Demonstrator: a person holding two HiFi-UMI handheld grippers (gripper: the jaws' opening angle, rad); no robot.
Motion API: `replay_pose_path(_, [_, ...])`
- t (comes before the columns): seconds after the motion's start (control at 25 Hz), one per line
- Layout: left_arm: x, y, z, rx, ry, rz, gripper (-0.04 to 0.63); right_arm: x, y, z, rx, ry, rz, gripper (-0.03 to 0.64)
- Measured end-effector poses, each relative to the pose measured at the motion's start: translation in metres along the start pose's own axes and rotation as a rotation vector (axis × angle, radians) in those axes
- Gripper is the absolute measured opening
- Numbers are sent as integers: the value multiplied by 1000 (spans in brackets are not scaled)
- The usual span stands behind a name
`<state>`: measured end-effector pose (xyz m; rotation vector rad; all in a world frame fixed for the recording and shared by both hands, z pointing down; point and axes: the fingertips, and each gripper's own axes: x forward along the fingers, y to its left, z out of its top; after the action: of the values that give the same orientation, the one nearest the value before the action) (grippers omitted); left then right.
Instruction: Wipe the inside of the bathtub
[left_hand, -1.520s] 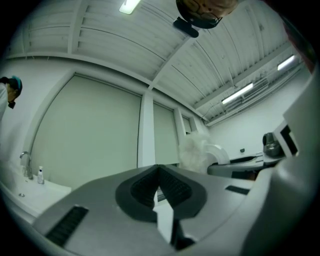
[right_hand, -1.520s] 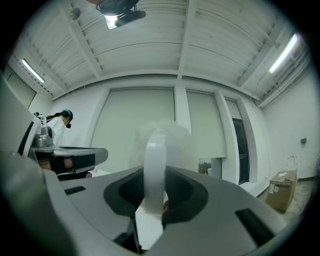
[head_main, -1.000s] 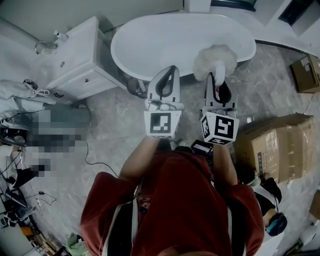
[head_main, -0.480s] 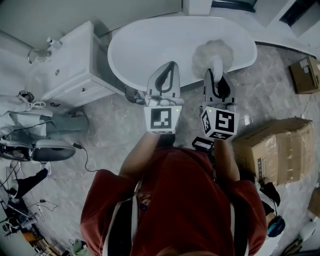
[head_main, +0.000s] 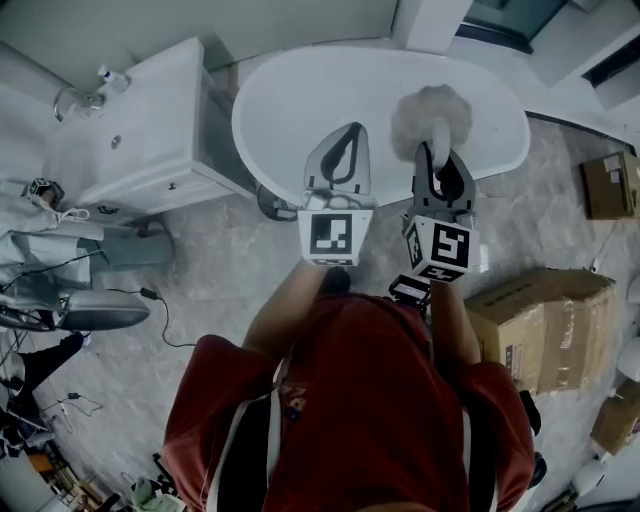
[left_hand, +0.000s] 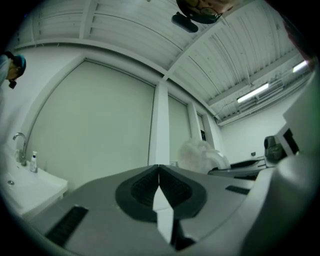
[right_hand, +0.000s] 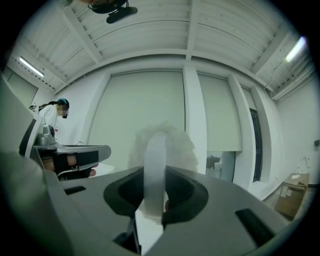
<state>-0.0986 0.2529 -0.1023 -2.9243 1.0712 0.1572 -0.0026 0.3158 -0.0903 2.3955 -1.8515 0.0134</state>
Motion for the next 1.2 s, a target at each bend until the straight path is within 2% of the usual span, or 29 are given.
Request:
replay_pose_path(0.24, [24, 46, -9, 22, 14, 59, 15, 52, 20, -2, -43, 18, 20, 94])
replay_pose_path(0.48, [53, 72, -31, 40, 56, 114, 15, 97, 20, -16, -14, 32, 59, 94])
replay_pose_path(0.68, [87, 67, -51, 41, 73, 174, 16, 129, -4, -35, -9, 44, 109, 94])
replay_pose_path(0.84, [127, 48, -59, 25, 8, 237, 17, 156, -41, -48, -13, 48, 158, 94])
replay_pose_path(0.96, [149, 41, -69, 15, -2, 284, 17, 175, -59, -58, -26, 50, 201, 94])
replay_pose_path(1.2, [200, 23, -77, 57, 4, 341, 17, 213, -99, -74, 3, 56, 283, 94])
